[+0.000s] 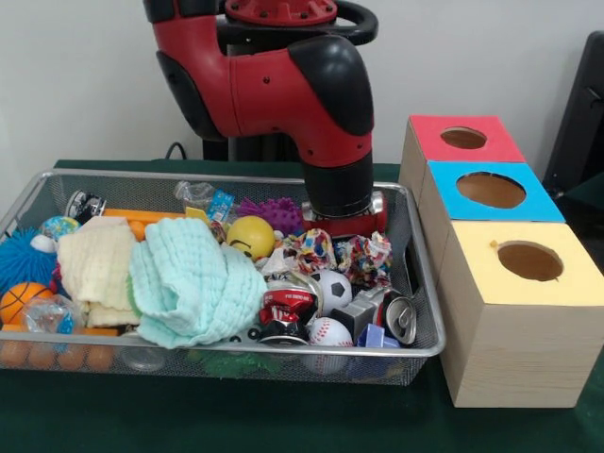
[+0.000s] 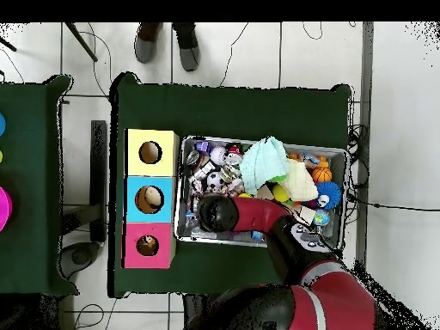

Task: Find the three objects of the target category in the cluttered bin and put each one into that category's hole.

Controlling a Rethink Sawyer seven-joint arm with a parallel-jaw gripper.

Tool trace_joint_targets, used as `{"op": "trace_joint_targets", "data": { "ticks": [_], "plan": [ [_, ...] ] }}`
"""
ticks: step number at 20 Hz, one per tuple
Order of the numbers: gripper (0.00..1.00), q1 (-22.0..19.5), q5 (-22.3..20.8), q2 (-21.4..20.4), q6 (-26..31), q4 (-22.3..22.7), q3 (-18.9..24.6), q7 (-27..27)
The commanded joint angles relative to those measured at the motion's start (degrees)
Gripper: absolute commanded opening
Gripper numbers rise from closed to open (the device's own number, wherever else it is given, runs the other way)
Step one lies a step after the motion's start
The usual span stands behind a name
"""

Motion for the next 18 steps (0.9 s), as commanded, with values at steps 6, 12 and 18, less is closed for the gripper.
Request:
{"op": "trace_joint_targets", "data": {
  "ticks": [6, 12, 18],
  "plan": [
    [1.0, 0.8, -2.9, 1.4, -3.9, -4.6, 1.9, 3.0],
    [1.0, 3.2, -1.5, -5.4, -2.3, 1.0, -0.5, 6.7],
    [1.0, 4.7, -0.9, -8.7, -2.9, 4.2, -2.1, 8.4]
  ]
}}
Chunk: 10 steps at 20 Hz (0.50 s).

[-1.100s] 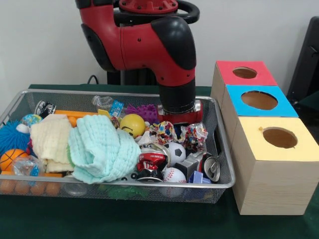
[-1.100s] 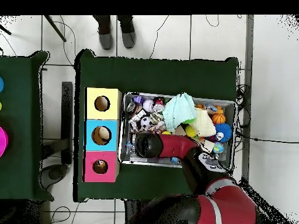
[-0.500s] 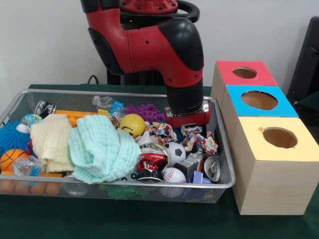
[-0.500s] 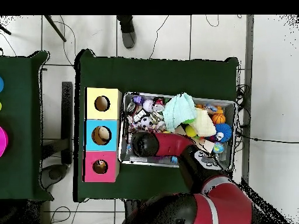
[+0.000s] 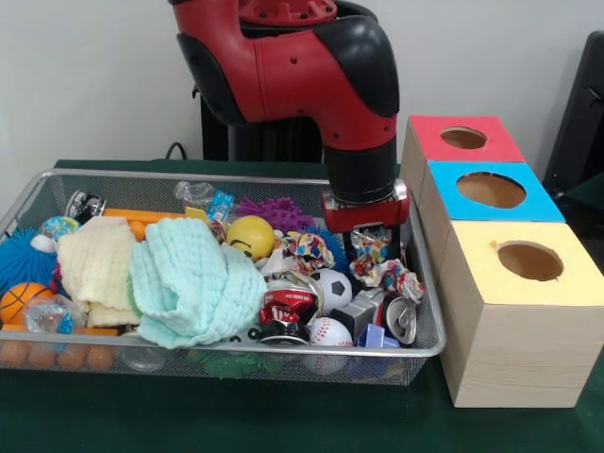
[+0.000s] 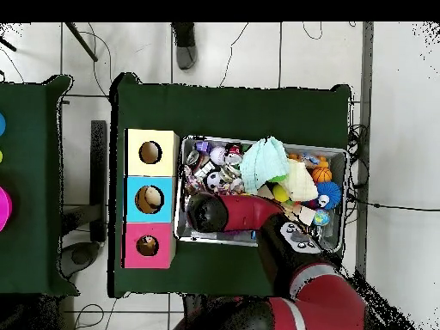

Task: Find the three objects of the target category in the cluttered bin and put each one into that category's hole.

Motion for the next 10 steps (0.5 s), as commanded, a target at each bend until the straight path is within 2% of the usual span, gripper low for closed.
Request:
{"op": "trace_joint_targets", "data": {
  "ticks": [1, 10],
  "plan": [
    [1.0, 1.9, -0.8, -4.7, -3.1, 2.9, -2.2, 8.4],
    [1.0, 2.6, 0.9, -11.4, 3.2, 4.9, -3.0, 7.0]
  ]
}}
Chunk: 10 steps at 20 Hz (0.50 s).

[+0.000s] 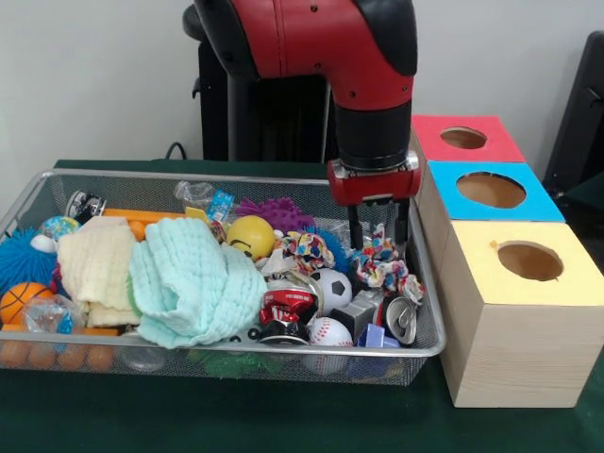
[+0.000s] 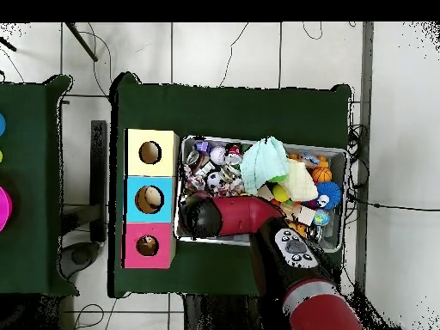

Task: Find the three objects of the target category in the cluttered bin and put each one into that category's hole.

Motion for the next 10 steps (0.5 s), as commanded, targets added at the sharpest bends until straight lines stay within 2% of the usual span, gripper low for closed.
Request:
{"op": "trace_joint_targets", "data": {
  "ticks": [1, 10],
  "plan": [
    [1.0, -0.1, 0.8, -4.8, 3.3, 2.3, -1.4, 6.8],
    [1.0, -4.5, 0.4, -5.3, 8.6, -0.3, 1.4, 0.7]
  ]
}}
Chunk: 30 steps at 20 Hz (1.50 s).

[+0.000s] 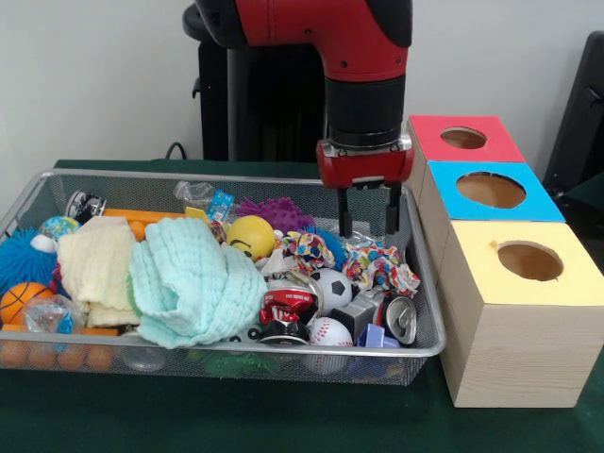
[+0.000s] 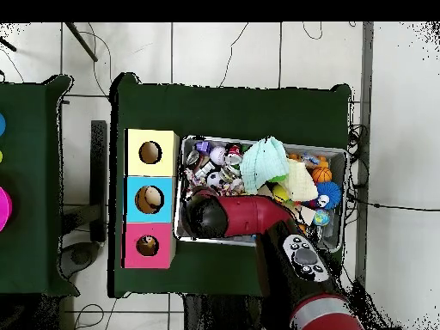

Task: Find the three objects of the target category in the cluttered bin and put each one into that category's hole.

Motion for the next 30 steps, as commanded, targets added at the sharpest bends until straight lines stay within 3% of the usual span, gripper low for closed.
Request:
{"op": "trace_joint_targets", "data": {
  "ticks": [1, 9, 23, 30],
  "plan": [
    [1.0, -3.8, 0.4, -1.1, 8.4, -1.2, 1.9, 0.5],
    [1.0, -6.0, -0.4, -0.6, 9.6, -2.3, 3.6, -0.9],
    [1.0, -5.2, -0.5, 0.7, 12.4, -6.1, 4.1, -1.3],
    [1.0, -6.3, -0.8, 5.5, 18.9, -14.6, 6.5, -6.8]
  ]
}}
